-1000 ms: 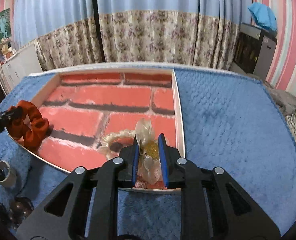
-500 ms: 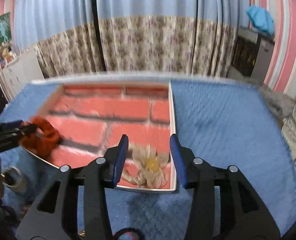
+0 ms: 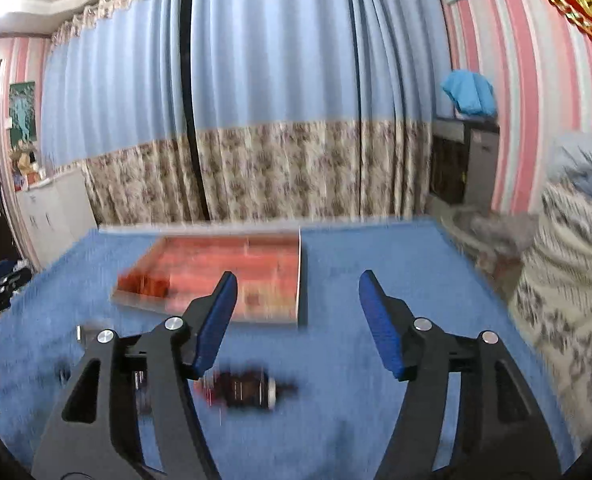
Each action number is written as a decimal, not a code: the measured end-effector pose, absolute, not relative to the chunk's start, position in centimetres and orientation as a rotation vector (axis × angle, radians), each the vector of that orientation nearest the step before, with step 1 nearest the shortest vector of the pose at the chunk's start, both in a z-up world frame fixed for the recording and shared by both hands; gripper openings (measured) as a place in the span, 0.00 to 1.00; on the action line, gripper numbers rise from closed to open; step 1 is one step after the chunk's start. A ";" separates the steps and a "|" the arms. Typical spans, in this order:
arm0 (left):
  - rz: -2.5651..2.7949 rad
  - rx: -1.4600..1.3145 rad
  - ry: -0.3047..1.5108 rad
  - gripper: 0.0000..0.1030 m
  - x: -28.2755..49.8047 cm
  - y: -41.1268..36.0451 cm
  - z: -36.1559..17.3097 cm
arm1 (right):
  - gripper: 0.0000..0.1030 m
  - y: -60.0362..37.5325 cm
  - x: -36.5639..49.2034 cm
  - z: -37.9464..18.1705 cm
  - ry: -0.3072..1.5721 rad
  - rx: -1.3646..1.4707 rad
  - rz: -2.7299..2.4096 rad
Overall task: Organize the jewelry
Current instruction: 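Move both tools back over the remaining jewelry, then grasp black claw clip with left gripper while right tool approaches black hair tie, then close right gripper on the black hair tie and lift it, then carry claw clip in left tool while right tool carries black tie to tray, then open left gripper releasing clip in tray while right gripper releases black tie, then move both tools back toward the bead bracelets on the bedspread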
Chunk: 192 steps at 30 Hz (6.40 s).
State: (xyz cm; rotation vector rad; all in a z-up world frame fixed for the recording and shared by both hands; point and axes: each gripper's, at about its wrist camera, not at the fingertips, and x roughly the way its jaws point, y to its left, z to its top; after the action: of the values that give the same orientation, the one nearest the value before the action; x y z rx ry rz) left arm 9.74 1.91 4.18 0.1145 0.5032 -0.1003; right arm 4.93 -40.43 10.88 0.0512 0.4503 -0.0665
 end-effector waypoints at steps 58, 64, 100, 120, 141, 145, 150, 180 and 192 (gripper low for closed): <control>-0.203 0.029 0.856 0.55 13.7 -1.9 -7.1 | 0.32 -36.8 12.8 -2.6 0.886 0.167 0.000; -0.201 0.029 0.857 0.55 13.4 -2.1 -7.2 | 0.10 -35.3 12.7 -2.3 0.875 0.103 0.044; -0.204 0.040 0.591 0.54 10.6 -1.3 1.6 | 0.09 -37.1 6.0 7.1 0.566 0.041 0.016; -0.203 0.037 0.428 0.54 20.0 -3.3 6.9 | 0.10 -37.4 14.0 10.9 0.469 0.025 0.027; -0.207 0.048 0.524 0.54 29.2 -7.8 1.7 | 0.10 -37.7 25.0 5.9 0.555 0.087 0.044; -0.215 0.058 0.589 0.54 30.1 -8.2 -0.4 | 0.10 -37.9 25.7 4.5 0.594 0.095 0.046; -0.207 0.064 0.652 0.54 31.1 -8.6 -2.0 | 0.10 -38.3 26.7 2.8 0.655 0.110 0.038; -0.230 0.074 0.694 0.67 31.0 -7.8 -1.4 | 0.47 -38.6 26.5 3.2 0.666 0.126 0.031; -0.176 0.088 0.605 0.71 26.5 -4.5 4.1 | 0.50 -40.1 20.8 9.9 0.529 0.108 0.008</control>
State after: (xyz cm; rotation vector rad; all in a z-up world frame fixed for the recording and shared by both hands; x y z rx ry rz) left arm 26.55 -4.45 4.08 0.0880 0.6047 -0.1764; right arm 20.82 -40.13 9.89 0.1081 0.5294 0.0075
